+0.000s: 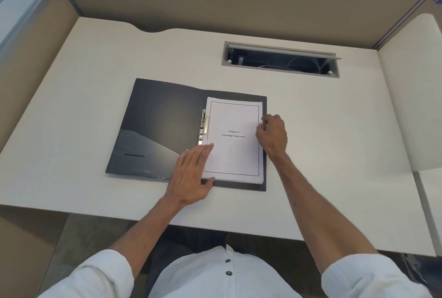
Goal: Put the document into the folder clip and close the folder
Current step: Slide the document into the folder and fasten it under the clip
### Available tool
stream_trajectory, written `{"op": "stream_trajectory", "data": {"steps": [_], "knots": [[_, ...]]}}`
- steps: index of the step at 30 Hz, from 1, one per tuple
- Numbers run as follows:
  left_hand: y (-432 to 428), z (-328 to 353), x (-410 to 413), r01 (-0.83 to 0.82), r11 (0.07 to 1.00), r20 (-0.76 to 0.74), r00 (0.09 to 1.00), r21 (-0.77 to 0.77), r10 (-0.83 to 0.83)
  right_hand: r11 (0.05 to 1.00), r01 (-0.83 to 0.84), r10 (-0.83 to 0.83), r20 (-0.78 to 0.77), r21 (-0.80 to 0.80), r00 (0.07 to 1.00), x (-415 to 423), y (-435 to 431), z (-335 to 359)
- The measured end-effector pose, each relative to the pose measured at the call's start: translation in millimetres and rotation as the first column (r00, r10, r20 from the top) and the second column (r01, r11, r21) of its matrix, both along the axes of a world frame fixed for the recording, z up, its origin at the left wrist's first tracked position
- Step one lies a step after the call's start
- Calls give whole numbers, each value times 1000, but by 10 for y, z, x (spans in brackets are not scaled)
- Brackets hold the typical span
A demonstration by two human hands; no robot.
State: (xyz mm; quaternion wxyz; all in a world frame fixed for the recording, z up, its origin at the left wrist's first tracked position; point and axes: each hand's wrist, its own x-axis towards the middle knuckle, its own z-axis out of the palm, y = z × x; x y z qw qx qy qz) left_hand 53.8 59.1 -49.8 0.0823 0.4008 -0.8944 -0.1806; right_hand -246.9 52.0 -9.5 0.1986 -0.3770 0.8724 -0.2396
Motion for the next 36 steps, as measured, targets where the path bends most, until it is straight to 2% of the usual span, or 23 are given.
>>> {"op": "stream_trajectory", "data": {"steps": [2,5,12,16,27,36], "knots": [[-22,-24,-24,84,996,15,996,3,-84,985,-169,170,-68,19,983,-25,-171,26],[-59,-44,-106,116,993,6,993,21,-117,932,-349,361,-155,97,920,-36,-471,85],[-119,-89,-212,138,989,47,989,60,-141,785,-519,594,-173,337,786,-41,-1010,111],[-128,-121,-228,178,982,70,981,61,-182,763,-522,614,-174,382,770,-19,-1148,63],[-187,-186,-192,336,940,164,926,55,-341,811,-500,566,-188,303,803,-22,-1212,-47],[-196,-201,-221,355,933,169,917,64,-360,819,-498,556,-177,286,812,-18,-1201,-66]]}}
